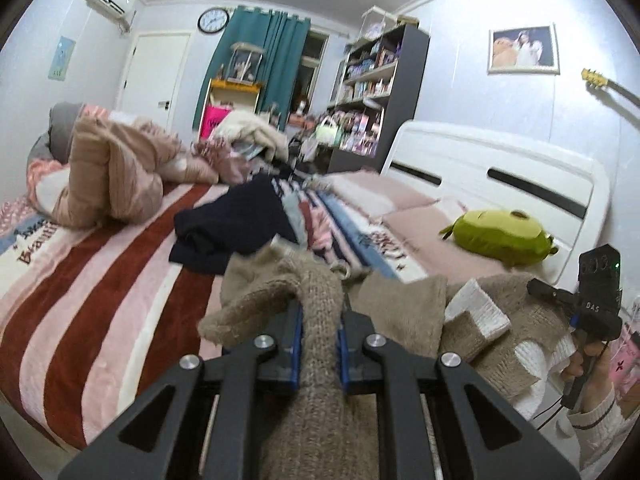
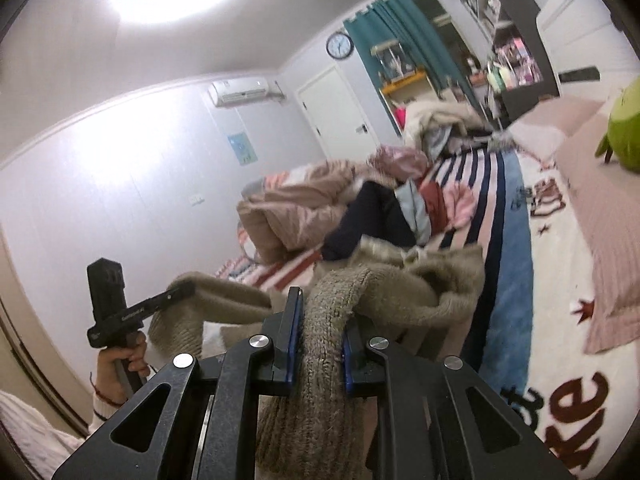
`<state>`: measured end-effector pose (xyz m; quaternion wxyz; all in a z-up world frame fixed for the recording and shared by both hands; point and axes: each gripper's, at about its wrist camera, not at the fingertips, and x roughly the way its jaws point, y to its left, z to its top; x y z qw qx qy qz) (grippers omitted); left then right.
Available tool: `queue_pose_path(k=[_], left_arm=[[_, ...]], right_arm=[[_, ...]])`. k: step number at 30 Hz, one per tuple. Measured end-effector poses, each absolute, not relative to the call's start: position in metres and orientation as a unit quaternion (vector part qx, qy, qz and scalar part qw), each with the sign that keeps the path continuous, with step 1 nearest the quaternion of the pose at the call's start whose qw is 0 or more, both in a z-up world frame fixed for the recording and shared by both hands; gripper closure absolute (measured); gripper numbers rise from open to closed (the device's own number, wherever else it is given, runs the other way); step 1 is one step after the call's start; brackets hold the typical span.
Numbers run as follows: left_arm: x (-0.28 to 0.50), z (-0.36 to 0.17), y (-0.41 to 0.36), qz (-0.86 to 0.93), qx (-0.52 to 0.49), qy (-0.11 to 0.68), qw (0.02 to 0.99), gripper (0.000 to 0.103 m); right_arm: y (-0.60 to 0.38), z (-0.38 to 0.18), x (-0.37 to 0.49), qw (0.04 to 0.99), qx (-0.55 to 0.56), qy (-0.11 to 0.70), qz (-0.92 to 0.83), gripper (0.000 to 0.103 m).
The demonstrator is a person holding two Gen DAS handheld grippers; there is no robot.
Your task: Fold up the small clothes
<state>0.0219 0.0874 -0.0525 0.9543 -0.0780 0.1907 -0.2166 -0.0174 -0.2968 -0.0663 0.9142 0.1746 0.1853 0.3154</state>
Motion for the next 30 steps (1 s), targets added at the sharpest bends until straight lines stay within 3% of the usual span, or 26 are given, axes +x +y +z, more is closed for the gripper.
queue_pose_path(k=[7, 15, 30], left_arm=[[0.019, -0.028, 0.086, -0.214, -0.067, 0.163, 0.961, 0.092], [0.106, -0.042, 0.076, -0.179, -0.06, 0.202, 0.961, 0.092], [0.327, -0.132, 0.06, -0.11, -0.045, 0.383, 0.916, 0.088]], right_arm=[[-0.305, -0.051, -0.014, 0.923, 0.159, 0.178, 0.301, 0.092], [-0.315, -0.075, 0.078, 0.92, 0.175, 0.231, 0.264, 0.093], [-0.326, -0.142, 0.248, 0.894, 0.165, 0.383, 0.163, 0.093]])
